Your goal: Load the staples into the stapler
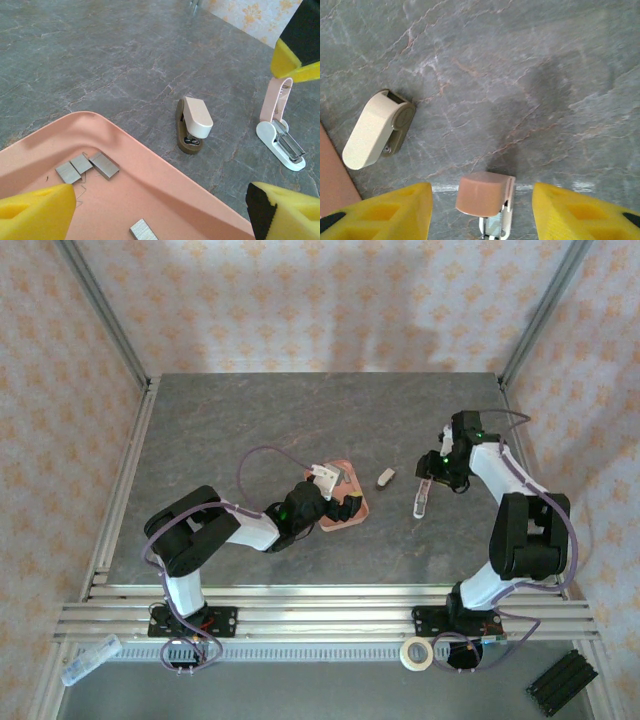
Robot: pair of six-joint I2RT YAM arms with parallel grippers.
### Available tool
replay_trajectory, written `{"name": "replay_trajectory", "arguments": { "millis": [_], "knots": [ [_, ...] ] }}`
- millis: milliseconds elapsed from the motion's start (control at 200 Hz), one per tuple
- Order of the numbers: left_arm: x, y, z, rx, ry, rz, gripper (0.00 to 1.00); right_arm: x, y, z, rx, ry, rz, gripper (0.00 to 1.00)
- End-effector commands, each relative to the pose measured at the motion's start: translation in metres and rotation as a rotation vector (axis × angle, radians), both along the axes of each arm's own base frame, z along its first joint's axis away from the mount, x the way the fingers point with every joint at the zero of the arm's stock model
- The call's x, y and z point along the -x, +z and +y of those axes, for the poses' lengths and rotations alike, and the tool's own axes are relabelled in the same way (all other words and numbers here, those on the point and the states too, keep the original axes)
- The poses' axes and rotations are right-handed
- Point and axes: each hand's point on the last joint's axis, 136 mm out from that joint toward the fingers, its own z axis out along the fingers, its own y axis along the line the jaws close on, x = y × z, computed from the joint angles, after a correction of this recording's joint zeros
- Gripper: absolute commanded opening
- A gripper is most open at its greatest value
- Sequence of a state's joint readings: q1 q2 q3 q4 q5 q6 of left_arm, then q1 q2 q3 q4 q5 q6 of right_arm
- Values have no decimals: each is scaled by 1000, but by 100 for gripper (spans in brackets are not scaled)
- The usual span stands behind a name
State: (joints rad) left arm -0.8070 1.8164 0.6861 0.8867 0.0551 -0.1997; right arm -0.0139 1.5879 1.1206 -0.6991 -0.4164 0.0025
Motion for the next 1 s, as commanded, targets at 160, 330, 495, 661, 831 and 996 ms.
{"name": "replay_trajectory", "arguments": {
  "millis": [160,330,495,661,831,996],
  "knots": [
    [-4,13,-4,11,-8,-48,89,8,-4,-12,171,-30,109,53],
    [-5,12,-4,8,-7,-47,89,11,-13,-6,157,-22,151,51],
    [-4,12,-3,4,-6,-51,89,9,-19,1,131,-10,161,48],
    [-4,13,-1,5,-1,-55,89,7,-21,3,128,-7,164,46],
    [-3,13,0,4,1,-57,89,6,-26,3,134,-8,171,43],
    [-3,14,1,1,5,-62,89,5,-28,2,142,-8,163,41]
  ]
}}
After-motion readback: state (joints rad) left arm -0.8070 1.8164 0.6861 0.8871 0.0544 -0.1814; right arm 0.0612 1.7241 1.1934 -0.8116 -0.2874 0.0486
